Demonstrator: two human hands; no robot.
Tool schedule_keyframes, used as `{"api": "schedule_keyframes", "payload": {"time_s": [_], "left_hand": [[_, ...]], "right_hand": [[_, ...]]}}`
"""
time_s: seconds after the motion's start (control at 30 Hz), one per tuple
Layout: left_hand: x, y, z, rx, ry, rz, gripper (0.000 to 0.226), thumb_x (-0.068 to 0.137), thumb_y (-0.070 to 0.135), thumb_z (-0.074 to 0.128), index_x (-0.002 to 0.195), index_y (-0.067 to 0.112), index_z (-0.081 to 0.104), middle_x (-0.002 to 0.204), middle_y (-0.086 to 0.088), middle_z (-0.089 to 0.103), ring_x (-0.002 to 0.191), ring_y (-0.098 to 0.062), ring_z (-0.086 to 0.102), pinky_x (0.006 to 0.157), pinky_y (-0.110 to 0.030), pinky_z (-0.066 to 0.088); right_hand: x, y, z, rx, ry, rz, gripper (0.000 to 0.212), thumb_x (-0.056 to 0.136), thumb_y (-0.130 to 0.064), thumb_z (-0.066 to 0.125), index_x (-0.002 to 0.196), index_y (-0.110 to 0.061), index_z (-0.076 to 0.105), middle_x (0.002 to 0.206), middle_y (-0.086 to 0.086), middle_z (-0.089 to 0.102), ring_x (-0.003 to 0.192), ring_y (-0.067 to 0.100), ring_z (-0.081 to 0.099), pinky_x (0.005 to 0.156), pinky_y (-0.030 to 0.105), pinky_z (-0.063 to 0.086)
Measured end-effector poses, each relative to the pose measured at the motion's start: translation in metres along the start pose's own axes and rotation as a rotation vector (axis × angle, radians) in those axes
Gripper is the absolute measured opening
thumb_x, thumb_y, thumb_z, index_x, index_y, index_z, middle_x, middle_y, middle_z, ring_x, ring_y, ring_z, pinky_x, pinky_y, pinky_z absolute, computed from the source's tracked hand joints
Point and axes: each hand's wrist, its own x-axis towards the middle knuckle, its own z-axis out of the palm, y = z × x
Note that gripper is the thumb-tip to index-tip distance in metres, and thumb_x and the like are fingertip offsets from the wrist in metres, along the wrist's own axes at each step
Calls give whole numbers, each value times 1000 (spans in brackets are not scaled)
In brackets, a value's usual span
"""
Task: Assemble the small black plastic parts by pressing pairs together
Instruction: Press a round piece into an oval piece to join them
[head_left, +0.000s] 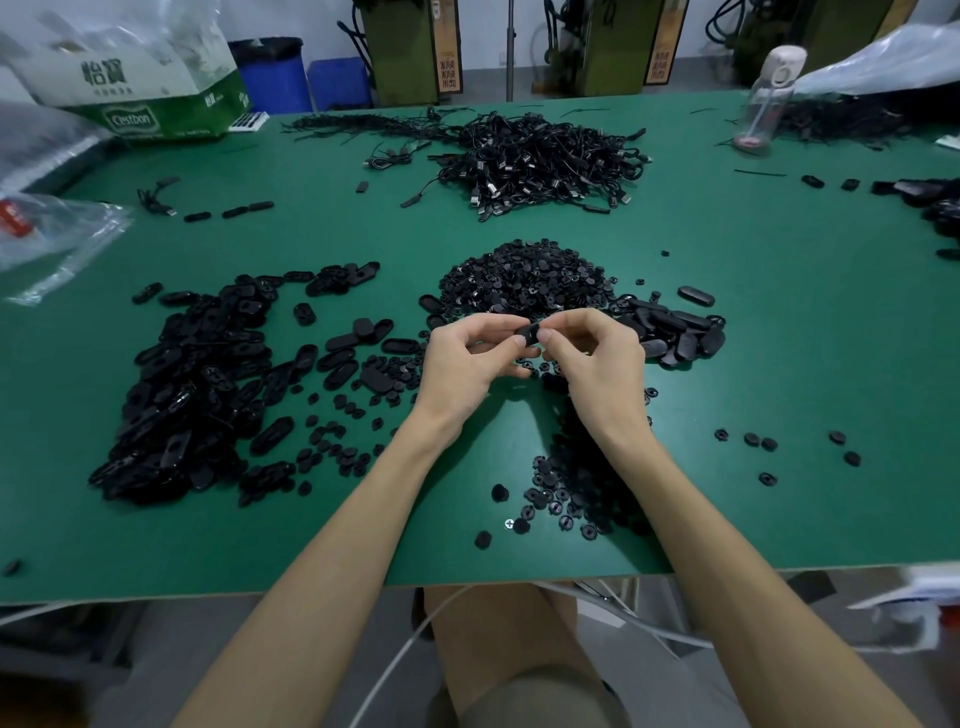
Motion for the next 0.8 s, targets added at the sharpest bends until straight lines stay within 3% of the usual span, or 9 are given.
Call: {"api": "schedule_keyframes", "payload": {"time_s": [0.1,0.33,0.8], "left_hand": [[-1,1,-1,3,-16,8,20,92,-5,71,112,-5,73,98,-15,79,89,-27,78,74,-31,63],[-1,0,0,-32,-32,22,20,91,-5,72,111,-5,73,99,-15,79,91,-29,78,81,-31,62],[1,0,-1,-40,-76,20,20,91,-1,74,111,1,73,99,-10,80,90,-26,78,82,-28,61]], "right_hand": [[0,0,0,-24,6,-6,4,94,-13,73,95,-16,75,82,-8,74,78,8,70,77,23,56],[0,2,1,-68,36,-29,4,94,-15,72,95,-17,75,82,-11,72,76,1,66,70,10,48],[0,1,3,-70,55,-41,4,96,-16,70,96,-19,72,85,-11,72,79,0,65,68,8,46]]}}
